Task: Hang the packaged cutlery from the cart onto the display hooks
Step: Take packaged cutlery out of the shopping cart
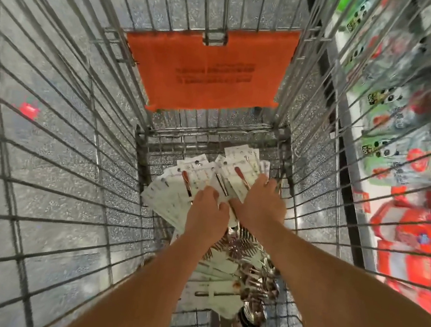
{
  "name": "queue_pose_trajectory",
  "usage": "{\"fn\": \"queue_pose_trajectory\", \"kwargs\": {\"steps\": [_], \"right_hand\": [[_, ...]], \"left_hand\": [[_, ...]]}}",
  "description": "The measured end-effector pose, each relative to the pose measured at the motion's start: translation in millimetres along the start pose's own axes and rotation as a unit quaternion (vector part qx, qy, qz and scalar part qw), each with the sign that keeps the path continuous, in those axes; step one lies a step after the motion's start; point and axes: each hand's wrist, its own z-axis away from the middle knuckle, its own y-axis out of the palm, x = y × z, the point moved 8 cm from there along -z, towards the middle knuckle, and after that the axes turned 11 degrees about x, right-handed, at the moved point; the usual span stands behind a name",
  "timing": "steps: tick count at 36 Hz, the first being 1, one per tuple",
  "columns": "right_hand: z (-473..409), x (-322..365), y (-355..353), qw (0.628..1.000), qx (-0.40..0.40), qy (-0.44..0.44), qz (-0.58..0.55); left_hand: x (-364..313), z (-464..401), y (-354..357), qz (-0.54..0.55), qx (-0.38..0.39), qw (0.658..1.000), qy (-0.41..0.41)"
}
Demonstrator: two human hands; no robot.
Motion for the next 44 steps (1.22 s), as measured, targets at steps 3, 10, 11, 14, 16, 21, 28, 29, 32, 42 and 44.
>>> {"fn": "queue_pose_trajectory", "kwargs": {"steps": [3, 10, 11, 14, 16, 21, 28, 29, 32, 42, 44], "right_hand": [[2.3, -3.1, -0.5, 0.998, -0.008, -0.015, -0.054], [7.4, -16.4, -4.5, 0.979, 0.002, -0.012, -0.202], [7.0, -17.5, -3.7, 0.976, 0.006, -0.011, -0.217], [10.4, -17.9, -2.9, 0.969, 0.014, -0.006, -0.248], [14.2, -16.4, -1.1, 0.96, 0.016, -0.017, -0.278], [24.7, -6.2, 9.1, 0.942, 0.056, -0.078, -0.323], [46.2, -3.2, -29.6, 0.94, 0.045, -0.148, -0.304], [47.1, -5.9, -38.5, 0.93, 0.048, -0.131, -0.34], [56.1, -3.4, -66.7, 0.867, 0.083, -0.102, -0.481], [126.9, 32.5, -128.5, 0.802, 0.225, -0.211, -0.511], [150.5, 40.9, -137.9, 0.795, 0.267, -0.248, -0.485]], "left_hand": [[-1.0, 0.4, -1.6, -0.005, 0.001, 1.0, -0.001], [-4.4, -1.7, -0.9, 0.026, 0.001, 0.999, 0.029], [-7.9, -2.7, -0.3, 0.042, 0.006, 0.999, 0.034], [-17.0, -9.7, 7.9, 0.16, 0.054, 0.986, 0.013], [-22.3, -13.1, 15.0, 0.258, 0.1, 0.961, -0.016], [-25.0, -11.6, 31.6, 0.418, 0.177, 0.885, -0.1], [-29.5, 6.8, -2.5, 0.406, 0.14, 0.896, -0.113], [-32.6, 11.4, -9.2, 0.404, 0.136, 0.898, -0.108], [-48.0, 26.3, -30.1, 0.396, 0.128, 0.905, -0.093], [-96.3, 98.3, -108.6, 0.43, 0.044, 0.901, -0.03], [-107.2, 114.5, -126.6, 0.431, 0.029, 0.902, 0.004]]}}
